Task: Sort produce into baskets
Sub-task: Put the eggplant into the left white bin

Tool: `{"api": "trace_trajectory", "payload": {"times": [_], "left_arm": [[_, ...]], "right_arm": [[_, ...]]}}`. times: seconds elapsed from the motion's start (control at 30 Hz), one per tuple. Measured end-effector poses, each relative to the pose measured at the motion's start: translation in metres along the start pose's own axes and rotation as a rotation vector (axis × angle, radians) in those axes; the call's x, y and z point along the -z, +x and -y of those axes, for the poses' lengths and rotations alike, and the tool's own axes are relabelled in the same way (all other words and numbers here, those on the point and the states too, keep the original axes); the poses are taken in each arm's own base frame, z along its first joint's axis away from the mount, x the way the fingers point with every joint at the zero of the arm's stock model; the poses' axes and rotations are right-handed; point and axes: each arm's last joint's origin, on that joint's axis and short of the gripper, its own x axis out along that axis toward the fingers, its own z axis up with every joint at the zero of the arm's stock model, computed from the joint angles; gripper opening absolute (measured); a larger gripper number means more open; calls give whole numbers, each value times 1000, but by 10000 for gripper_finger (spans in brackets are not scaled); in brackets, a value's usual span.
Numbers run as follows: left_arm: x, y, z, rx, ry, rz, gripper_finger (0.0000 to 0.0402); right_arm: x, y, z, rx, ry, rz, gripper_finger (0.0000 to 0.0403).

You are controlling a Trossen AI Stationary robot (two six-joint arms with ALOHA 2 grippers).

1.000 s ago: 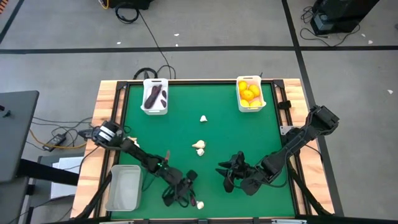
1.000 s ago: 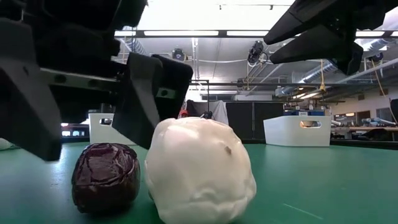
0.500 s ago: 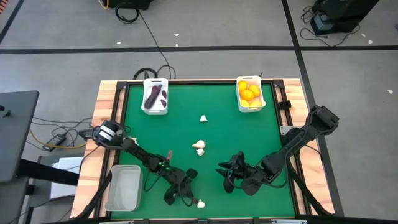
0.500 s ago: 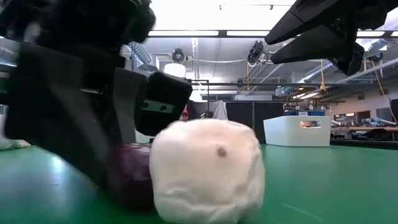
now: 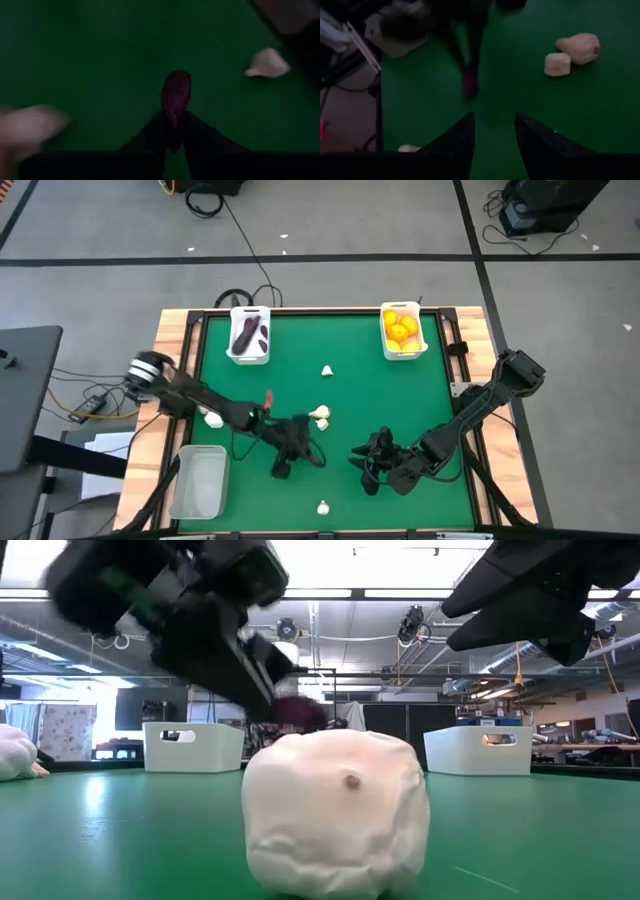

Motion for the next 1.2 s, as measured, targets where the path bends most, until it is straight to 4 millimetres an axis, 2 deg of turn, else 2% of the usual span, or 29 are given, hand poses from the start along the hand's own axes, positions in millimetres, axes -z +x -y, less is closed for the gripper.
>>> {"api": "trace_trajectory", "payload": {"times": [0.27,0.4,0.53,0.8,1.03,1.2], "left_arm": [[-22,-89,-43,-400,-98,51,52],[-21,-128,-65,-644,-164,56,52],[-13,-156,-88,-808,-265,45,52],[17,-186,-138,-1048,-493,-99,51],[42,-198,-165,-970,-635,-221,51],[52,-199,-179,-972,-663,-262,53]], "right_arm": [[-11,12,13,79,-155,1,151],[-24,22,22,123,-327,2,151],[-41,36,36,189,-486,8,151],[-86,64,84,358,-308,31,151],[-117,80,128,360,-253,-55,158],[-127,84,144,344,-199,-81,175]]}}
